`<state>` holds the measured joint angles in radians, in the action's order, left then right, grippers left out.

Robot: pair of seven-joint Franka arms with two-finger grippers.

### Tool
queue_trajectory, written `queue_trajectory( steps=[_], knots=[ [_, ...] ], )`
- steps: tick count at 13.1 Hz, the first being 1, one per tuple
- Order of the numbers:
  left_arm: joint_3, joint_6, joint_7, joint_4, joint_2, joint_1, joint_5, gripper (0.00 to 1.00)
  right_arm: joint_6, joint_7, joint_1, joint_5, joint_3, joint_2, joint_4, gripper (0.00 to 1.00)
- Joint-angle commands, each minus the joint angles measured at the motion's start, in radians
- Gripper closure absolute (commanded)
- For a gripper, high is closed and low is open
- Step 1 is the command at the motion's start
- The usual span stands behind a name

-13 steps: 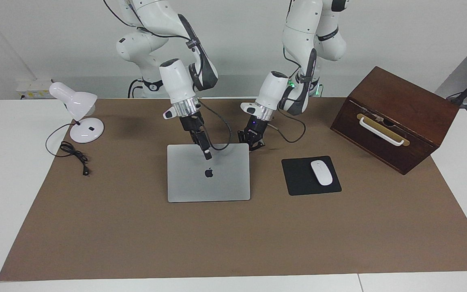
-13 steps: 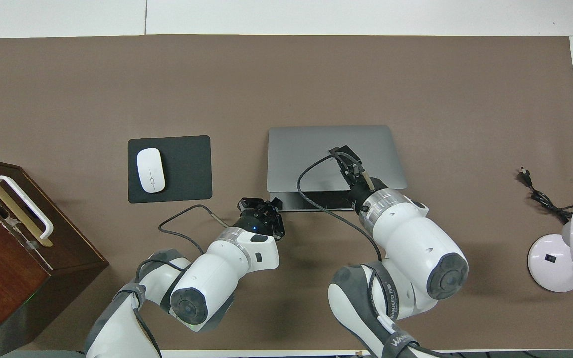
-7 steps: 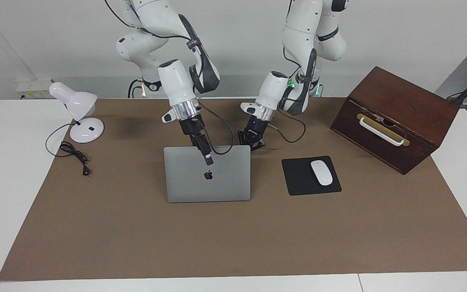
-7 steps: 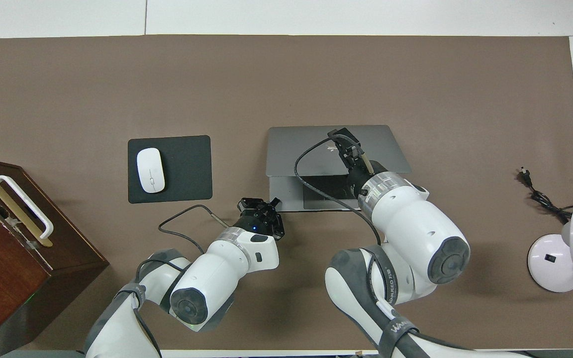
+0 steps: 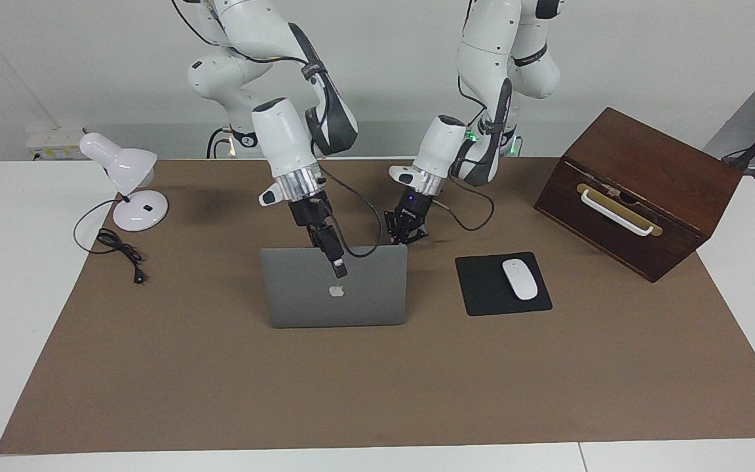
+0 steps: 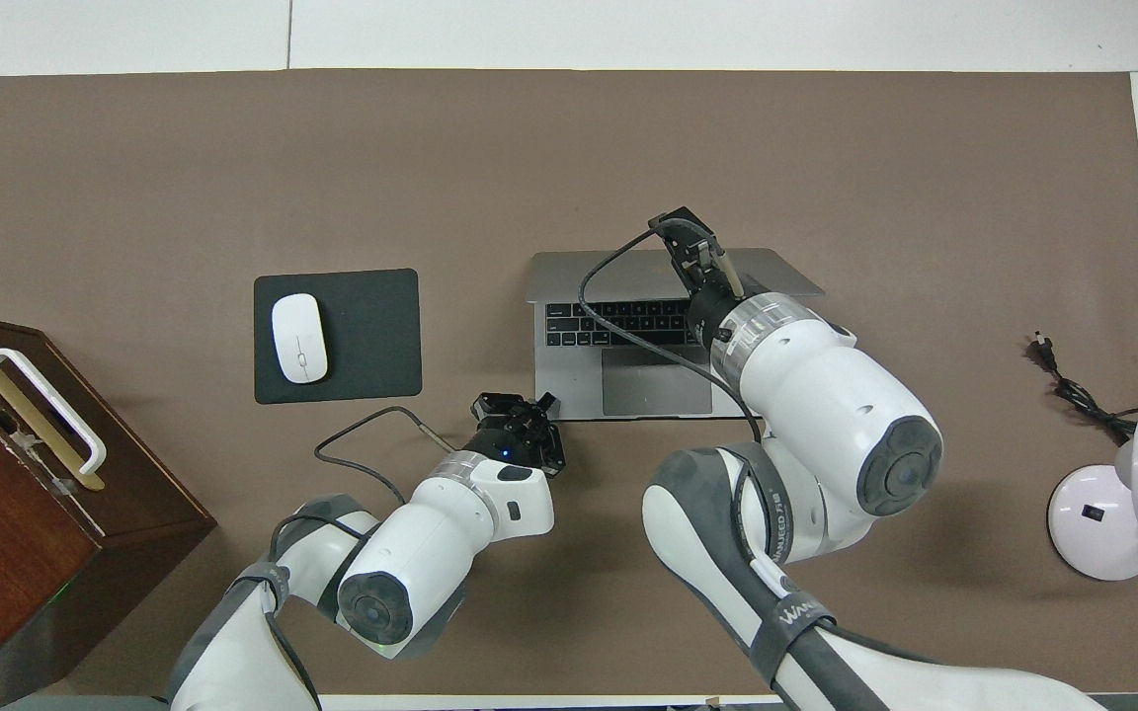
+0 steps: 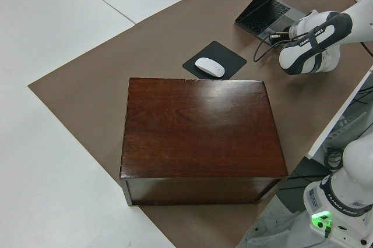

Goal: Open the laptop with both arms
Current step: 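Lift the laptop lid upward and away with the right gripper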

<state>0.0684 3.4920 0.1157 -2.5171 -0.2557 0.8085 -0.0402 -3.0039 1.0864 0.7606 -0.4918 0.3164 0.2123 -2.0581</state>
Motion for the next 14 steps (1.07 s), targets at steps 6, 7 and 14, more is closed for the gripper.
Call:
queue_trajectory(
  steps=[6,7,14],
  knots=[
    [0.013,0.013,0.005,0.018,-0.059,0.005,0.016,1.0,0.083,-0.095,-0.037,-0.12,0.01,0.133,0.229,0.0],
    [0.013,0.013,0.005,0.018,-0.059,0.005,0.016,1.0,0.083,-0.13,-0.038,-0.157,0.01,0.147,0.239,0.0],
    [0.013,0.013,0.007,0.02,-0.06,0.005,0.016,1.0,0.092,-0.322,-0.038,-0.358,0.026,0.203,0.294,0.0]
  ],
)
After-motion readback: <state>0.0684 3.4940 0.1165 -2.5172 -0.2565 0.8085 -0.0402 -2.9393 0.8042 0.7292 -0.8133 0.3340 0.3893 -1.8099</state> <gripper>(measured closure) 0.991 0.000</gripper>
